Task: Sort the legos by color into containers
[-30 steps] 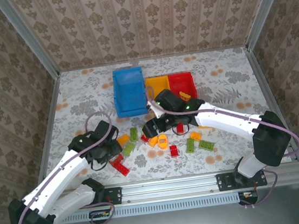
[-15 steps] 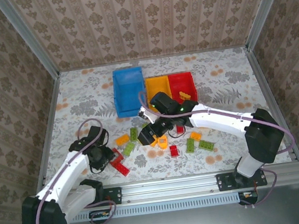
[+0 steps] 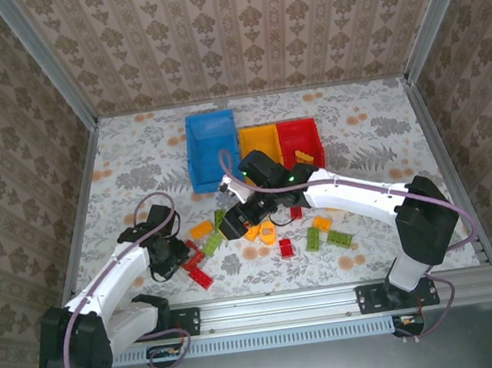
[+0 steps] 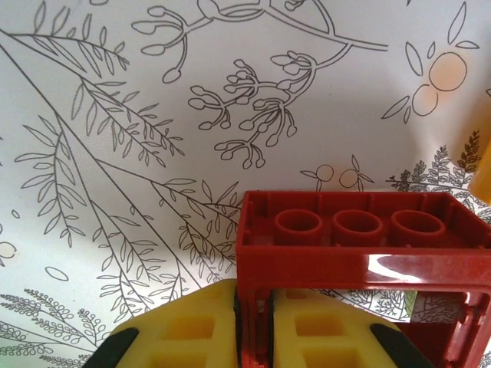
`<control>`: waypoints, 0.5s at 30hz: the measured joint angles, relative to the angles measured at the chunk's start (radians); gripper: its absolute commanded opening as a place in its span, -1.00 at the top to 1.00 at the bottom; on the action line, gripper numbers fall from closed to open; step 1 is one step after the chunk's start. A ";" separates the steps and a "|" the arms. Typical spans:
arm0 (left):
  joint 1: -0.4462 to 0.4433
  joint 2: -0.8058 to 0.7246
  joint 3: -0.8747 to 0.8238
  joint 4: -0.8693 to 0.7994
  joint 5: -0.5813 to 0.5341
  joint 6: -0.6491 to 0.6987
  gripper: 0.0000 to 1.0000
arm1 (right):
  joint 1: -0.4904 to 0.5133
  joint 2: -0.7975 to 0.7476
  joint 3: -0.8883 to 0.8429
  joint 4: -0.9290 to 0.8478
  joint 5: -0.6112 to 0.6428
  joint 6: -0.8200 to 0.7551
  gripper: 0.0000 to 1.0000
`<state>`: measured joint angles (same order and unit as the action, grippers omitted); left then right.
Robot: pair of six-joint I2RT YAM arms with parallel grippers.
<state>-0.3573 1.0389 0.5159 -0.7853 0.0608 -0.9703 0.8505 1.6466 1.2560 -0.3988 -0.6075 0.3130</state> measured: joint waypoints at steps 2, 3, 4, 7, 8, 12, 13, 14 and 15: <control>0.000 0.000 0.005 -0.006 -0.006 0.013 0.85 | 0.000 0.000 0.002 0.000 0.000 0.000 -0.50; 0.000 0.000 0.011 -0.020 -0.013 0.021 0.88 | 0.000 0.000 0.003 0.000 0.000 0.000 -0.50; 0.000 0.000 0.018 -0.031 -0.019 0.026 0.93 | 0.000 0.000 0.004 0.000 0.002 0.000 -0.50; 0.000 -0.005 0.084 -0.105 -0.053 0.053 0.97 | -0.004 -0.002 0.008 0.000 0.023 0.004 -0.50; 0.000 -0.012 0.124 -0.136 -0.071 0.068 0.97 | -0.006 -0.005 0.009 0.000 0.032 0.008 -0.49; -0.002 -0.010 0.296 -0.219 -0.117 0.126 0.99 | -0.034 -0.040 0.009 0.002 0.085 0.033 -0.50; -0.004 0.001 0.341 -0.234 -0.127 0.141 1.00 | -0.047 -0.056 0.013 0.003 0.105 0.040 -0.50; -0.009 0.022 0.391 -0.250 -0.138 0.158 1.00 | -0.056 -0.069 0.020 0.003 0.121 0.047 -0.50; -0.015 0.053 0.452 -0.266 -0.148 0.176 1.00 | -0.066 -0.080 0.032 0.005 0.139 0.054 -0.50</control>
<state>-0.3725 1.0924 0.9676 -1.0508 -0.0875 -0.7940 0.7845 1.5669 1.2884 -0.3935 -0.4683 0.3668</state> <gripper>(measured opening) 0.103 0.749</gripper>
